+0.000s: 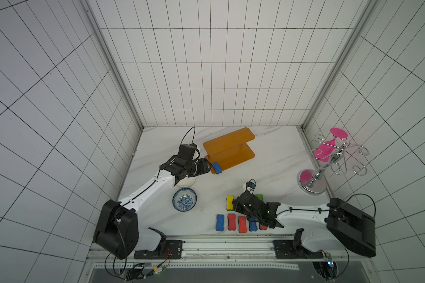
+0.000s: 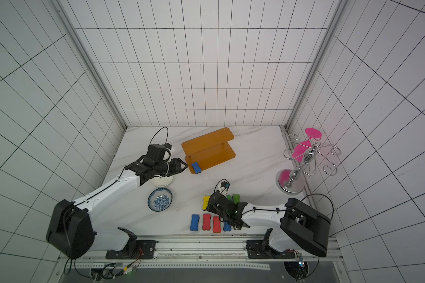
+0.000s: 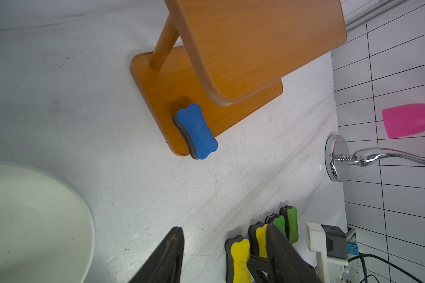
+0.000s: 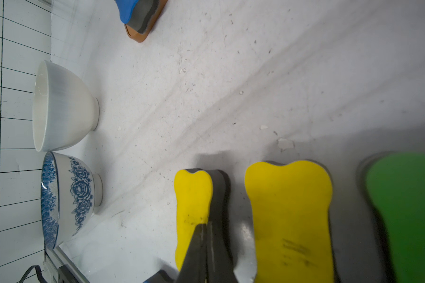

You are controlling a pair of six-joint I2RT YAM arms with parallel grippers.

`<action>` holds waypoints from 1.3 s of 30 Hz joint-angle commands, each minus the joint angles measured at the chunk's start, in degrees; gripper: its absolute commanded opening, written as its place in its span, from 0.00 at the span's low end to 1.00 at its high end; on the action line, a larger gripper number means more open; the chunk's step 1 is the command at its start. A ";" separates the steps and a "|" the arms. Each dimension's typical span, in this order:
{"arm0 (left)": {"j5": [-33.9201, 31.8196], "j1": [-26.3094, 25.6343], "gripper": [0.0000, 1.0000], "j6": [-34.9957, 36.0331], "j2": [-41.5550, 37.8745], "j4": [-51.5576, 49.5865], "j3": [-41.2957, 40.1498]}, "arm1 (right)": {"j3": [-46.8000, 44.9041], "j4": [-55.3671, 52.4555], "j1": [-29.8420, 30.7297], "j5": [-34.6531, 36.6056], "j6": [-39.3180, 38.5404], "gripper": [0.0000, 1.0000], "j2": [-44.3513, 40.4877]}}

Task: Remove the whiteboard erasers from the shelf
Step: Place the whiteboard eraser at the center of the board.

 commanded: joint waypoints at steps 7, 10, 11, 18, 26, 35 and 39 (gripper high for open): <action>-0.99 -0.35 0.57 0.17 -0.70 0.54 2.07 | -0.91 -2.07 -0.76 -0.64 -1.11 0.07 -1.33; -0.99 -0.40 0.57 0.09 -0.72 0.50 1.82 | -1.00 -2.03 -0.76 -0.96 -0.87 0.07 -1.10; -1.08 -0.47 0.57 0.09 -0.80 0.55 1.72 | -1.08 -2.03 -0.74 -1.03 -0.85 0.07 -1.16; -1.25 -0.48 0.57 0.13 -0.68 0.55 1.82 | -1.53 -2.47 -0.76 -0.82 -0.88 0.10 -2.11; -1.25 -0.53 0.57 0.11 -0.37 0.66 1.93 | -1.20 -2.89 -0.85 -0.69 -1.32 0.12 -2.40; -1.47 -0.57 0.57 0.09 -0.32 0.69 2.15 | 0.29 -5.73 -0.88 -0.28 -3.43 0.17 -4.33; -1.78 -0.44 0.57 0.17 -0.14 0.88 2.33 | 1.39 -7.97 -0.93 0.21 -5.94 0.18 -6.86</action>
